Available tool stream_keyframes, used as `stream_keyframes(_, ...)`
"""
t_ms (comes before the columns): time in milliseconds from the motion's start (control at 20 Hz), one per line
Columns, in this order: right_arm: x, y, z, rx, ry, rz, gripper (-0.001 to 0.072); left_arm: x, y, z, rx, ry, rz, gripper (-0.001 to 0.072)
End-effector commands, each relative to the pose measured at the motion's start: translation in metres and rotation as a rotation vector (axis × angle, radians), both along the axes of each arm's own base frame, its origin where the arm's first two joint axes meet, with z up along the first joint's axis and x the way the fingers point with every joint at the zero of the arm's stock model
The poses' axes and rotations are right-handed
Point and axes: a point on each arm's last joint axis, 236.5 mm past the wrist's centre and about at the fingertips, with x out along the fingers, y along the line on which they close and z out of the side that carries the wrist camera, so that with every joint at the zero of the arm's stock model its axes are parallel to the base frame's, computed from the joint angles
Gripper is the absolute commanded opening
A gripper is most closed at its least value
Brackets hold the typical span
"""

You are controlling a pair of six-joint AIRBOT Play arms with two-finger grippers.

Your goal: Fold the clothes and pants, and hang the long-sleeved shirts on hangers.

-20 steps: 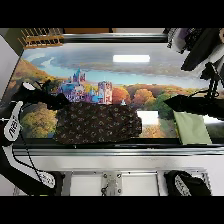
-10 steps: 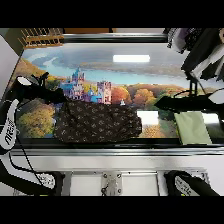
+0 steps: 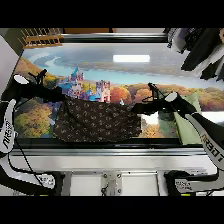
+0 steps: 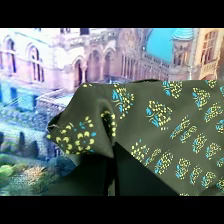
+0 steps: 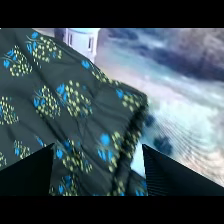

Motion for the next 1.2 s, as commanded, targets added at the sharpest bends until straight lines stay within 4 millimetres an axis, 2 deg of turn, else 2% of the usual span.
stream_keyframes(0,0.012,0.018,-0.011,0.0,-0.038,-0.002,0.0563,0.0,0.0,0.001,0.0,-0.002,0.001,0.0008)
stream_keyframes(100,0.012,0.018,-0.011,0.0,-0.037,-0.002,0.0556,0.001,0.0,0.001,0.0,-0.002,0.001,0.0008)
stream_keyframes(200,0.012,0.018,-0.011,-0.003,-0.047,0.011,0.0202,0.0,0.0,0.001,-0.001,-0.002,0.001,0.0008)
stream_keyframes(250,0.012,0.018,-0.011,-0.006,-0.054,0.02,0.0086,0.0,-0.001,0.001,-0.001,-0.001,0.001,0.0008)
stream_keyframes(300,0.013,0.018,-0.008,-0.007,-0.066,0.026,0.0007,-0.001,-0.001,0.002,-0.003,0.002,-0.001,0.0008)
stream_keyframes(350,0.018,0.016,0.002,-0.011,-0.094,0.028,0.0006,-0.002,-0.001,0.007,-0.006,0.001,0.01,0.0007)
stream_keyframes(400,0.027,0.012,0.024,-0.027,-0.156,0.04,0.0006,0.002,0.002,0.022,0.005,-0.037,0.023,0.0007)
stream_keyframes(450,0.04,0.006,0.058,-0.05,-0.248,0.054,0.0006,0.009,0.008,0.048,0.023,-0.105,0.043,0.0007)
stream_keyframes(500,0.052,0.0,0.1,-0.069,-0.349,0.064,0.0006,0.016,0.011,0.083,0.04,-0.188,0.053,0.0007)
stream_keyframes(550,0.06,-0.006,0.154,-0.077,-0.468,0.067,0.0006,0.02,0.013,0.126,0.063,-0.288,0.052,0.0007)
stream_keyframes(600,0.06,-0.009,0.206,-0.073,-0.573,0.068,0.0006,0.019,0.012,0.176,0.089,-0.403,0.048,0.0008)
stream_keyframes(700,0.043,-0.013,0.311,-0.066,-0.797,0.055,0.0006,0.002,0.002,0.275,0.137,-0.623,0.029,0.0008)
stream_keyframes(750,0.026,-0.015,0.357,-0.062,-0.899,0.049,0.0006,-0.013,-0.005,0.319,0.158,-0.726,0.02,0.0008)
stream_keyframes(800,0.007,-0.017,0.391,-0.057,-0.978,0.043,0.0006,-0.034,-0.013,0.362,0.179,-0.831,0.012,0.0008)
stream_keyframes(850,-0.015,-0.019,0.421,-0.051,-1.05,0.037,0.0006,-0.054,-0.022,0.396,0.194,-0.92,0.003,0.0008)
stream_keyframes(950,-0.056,-0.023,0.462,-0.027,-1.146,0.014,0.0006,-0.101,-0.04,0.458,0.214,-1.094,-0.013,0.0008)
stream_keyframes(1050,-0.09,-0.026,0.491,0.005,-1.209,-0.013,0.0006,-0.141,-0.056,0.498,0.213,-1.227,-0.022,0.0007)
stream_keyframes(1150,-0.117,-0.029,0.51,0.039,-1.247,-0.04,0.0006,-0.175,-0.065,0.528,0.182,-1.328,0.003,0.0007)
